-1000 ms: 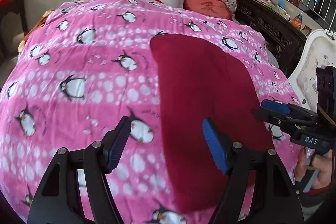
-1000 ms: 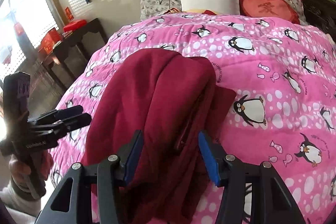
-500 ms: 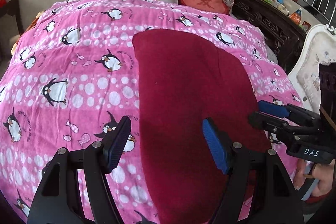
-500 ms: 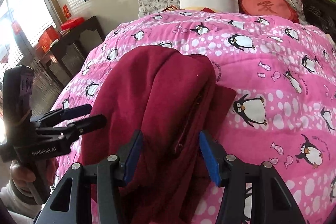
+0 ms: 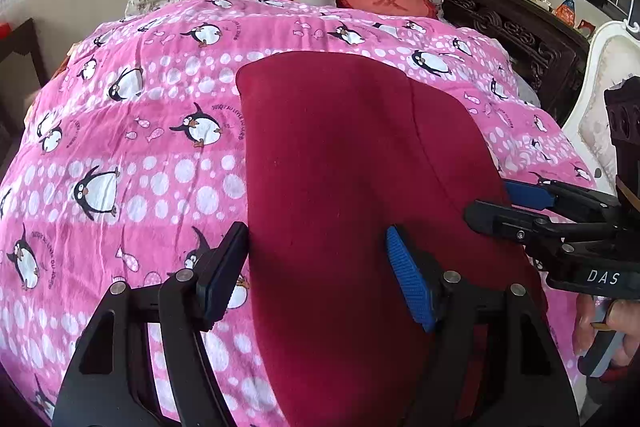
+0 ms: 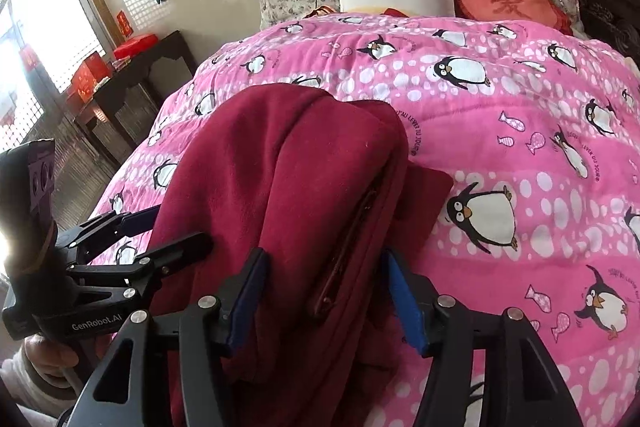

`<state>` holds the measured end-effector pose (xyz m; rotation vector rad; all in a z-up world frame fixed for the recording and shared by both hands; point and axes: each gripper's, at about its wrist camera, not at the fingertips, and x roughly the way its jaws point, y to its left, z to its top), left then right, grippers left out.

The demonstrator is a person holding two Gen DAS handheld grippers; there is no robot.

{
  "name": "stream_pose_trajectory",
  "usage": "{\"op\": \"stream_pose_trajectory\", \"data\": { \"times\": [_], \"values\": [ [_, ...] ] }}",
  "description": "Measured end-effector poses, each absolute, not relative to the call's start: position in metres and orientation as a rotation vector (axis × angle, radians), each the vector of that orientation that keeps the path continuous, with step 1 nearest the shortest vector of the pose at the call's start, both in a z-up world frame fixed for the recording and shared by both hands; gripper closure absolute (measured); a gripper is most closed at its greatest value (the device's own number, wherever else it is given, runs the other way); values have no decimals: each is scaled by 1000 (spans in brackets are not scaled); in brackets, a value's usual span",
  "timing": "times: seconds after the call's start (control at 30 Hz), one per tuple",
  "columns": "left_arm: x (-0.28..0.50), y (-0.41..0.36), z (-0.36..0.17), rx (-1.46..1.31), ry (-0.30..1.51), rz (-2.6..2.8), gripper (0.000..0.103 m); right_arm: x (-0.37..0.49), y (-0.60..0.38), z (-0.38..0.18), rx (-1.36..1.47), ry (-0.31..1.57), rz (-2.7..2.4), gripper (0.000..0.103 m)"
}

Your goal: Fold small clothes

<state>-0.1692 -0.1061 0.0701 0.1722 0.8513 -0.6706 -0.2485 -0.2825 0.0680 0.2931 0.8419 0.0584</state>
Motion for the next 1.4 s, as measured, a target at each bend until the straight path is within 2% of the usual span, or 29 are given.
{"op": "stream_pose_trajectory", "data": {
  "times": [0.37,0.53,0.63,0.8,1.13,1.4],
  "values": [
    [-165,-108,66,157,858,-669,25,-254,-278,87,280,779,66,44],
    [-165,-108,66,154,858,-671,25,-247,-267,71,131,868,24,44],
    [-166,-106,67,146,865,-674,25,-252,-283,64,256,863,44,43],
    [-170,-103,72,149,861,-667,25,-262,-279,80,265,806,44,43],
    [-175,-80,93,61,730,-528,25,-278,-242,117,114,712,-66,42],
    [-188,-67,103,153,675,-471,25,-295,-228,131,67,660,-109,42]
  ]
}}
